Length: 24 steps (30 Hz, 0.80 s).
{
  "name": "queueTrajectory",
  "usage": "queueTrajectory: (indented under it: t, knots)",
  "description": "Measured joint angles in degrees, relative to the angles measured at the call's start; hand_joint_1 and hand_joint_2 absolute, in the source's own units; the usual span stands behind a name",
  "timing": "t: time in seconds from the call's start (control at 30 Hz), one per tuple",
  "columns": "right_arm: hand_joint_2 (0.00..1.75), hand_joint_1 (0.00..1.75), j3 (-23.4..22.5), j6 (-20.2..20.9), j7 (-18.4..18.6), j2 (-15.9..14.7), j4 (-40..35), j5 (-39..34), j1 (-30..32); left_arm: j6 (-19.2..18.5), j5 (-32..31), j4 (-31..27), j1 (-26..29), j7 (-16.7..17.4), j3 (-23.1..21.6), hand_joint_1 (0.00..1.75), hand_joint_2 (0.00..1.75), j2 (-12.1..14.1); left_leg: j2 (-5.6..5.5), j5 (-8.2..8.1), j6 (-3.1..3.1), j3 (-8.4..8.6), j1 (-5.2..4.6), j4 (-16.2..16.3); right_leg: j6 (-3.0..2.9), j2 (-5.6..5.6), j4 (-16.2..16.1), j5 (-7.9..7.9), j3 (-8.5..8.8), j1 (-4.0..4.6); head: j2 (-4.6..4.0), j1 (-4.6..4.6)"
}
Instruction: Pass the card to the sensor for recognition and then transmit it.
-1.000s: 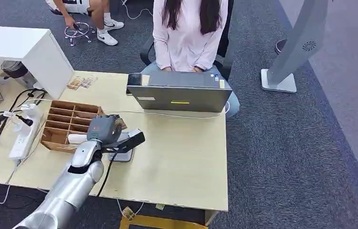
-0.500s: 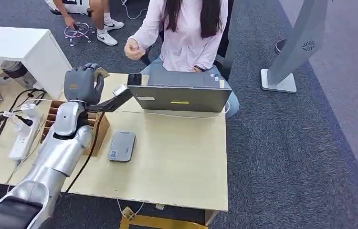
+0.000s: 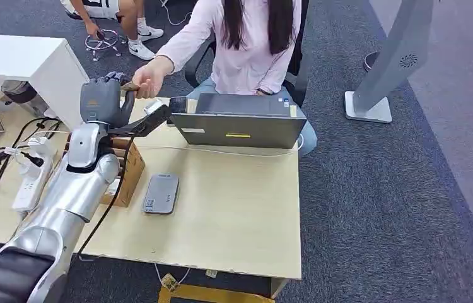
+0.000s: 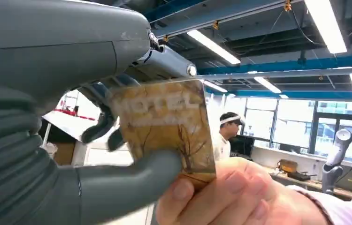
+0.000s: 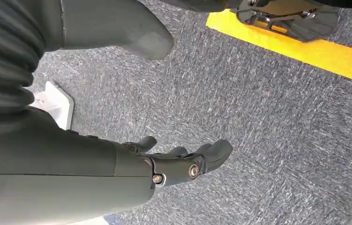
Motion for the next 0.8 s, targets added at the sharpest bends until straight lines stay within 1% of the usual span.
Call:
queueTrajectory:
  t: [0.43, 0.47, 0.5, 0.53, 0.57, 0.67, 0.8]
  knots:
    - [1.75, 0.00, 0.00, 0.00, 0.00, 0.00, 0.00, 0.22, 0.01, -0.35, 0.15, -0.04, 0.66, -0.26, 0.00, 0.00, 1.75, -0.04, 0.01, 0.00, 0.00, 0.00, 0.00, 0.00, 0.00, 0.01, 0.00, 0.00, 0.00, 0.00, 0.00, 0.00]
    - [1.75, 0.00, -0.02, 0.00, 0.00, 0.00, 0.00, 0.22, 0.01, -0.28, 0.53, -0.70, 1.70, -0.74, 0.00, 0.00, 1.75, -0.09, 0.01, 0.00, 0.00, 0.00, 0.00, 0.00, 0.00, 0.01, 0.00, 0.00, 0.00, 0.00, 0.00, 0.00]
    - [1.75, 0.00, -0.11, -0.02, 0.00, 0.00, 0.00, 0.20, 0.01, -0.24, 1.03, -2.74, 3.44, -1.20, 0.00, 0.00, 1.75, -0.15, 0.01, 0.00, 0.00, 0.00, 0.00, 0.00, 0.00, 0.02, 0.00, 0.00, 0.00, 0.00, 0.00, 0.00]
    - [1.75, 0.00, -0.76, -0.24, -0.11, 0.02, 0.00, -0.44, 0.04, -1.59, 0.20, -9.50, 8.98, -1.44, 0.00, 0.00, 1.75, 0.00, 0.02, -0.01, 0.00, -0.01, -0.01, 0.00, 0.01, 0.02, 0.00, -0.01, -0.01, -0.01, 0.00, 0.00]
    - [1.75, 0.00, -1.55, -0.48, -0.15, 0.04, 0.00, -1.00, 0.08, -2.49, -0.89, -14.96, 14.13, -1.44, 0.00, 0.00, 1.75, 0.79, 0.06, -0.04, -0.01, -0.01, -0.01, -0.01, 0.00, 0.05, -0.01, -0.02, -0.02, -0.01, 0.00, -0.02]
    - [1.75, 0.00, -2.38, -0.63, -0.07, 0.15, 0.00, -1.53, 0.27, -2.62, -2.47, -21.06, 21.21, -1.44, 0.00, 0.00, 1.75, 1.90, 0.09, -0.06, -0.02, 0.00, -0.01, -0.03, -0.02, 0.11, -0.01, -0.04, -0.02, -0.01, 0.00, -0.02]
    - [1.75, 0.00, -3.63, -1.18, -0.35, 0.31, 0.02, -2.03, 0.49, -1.20, -7.59, -28.40, 31.81, -1.22, 0.00, 0.00, 1.75, 3.24, 0.09, -0.07, -0.02, -0.03, 0.00, -0.03, -0.02, 0.11, -0.01, -0.08, -0.07, -0.01, 0.00, 0.02]
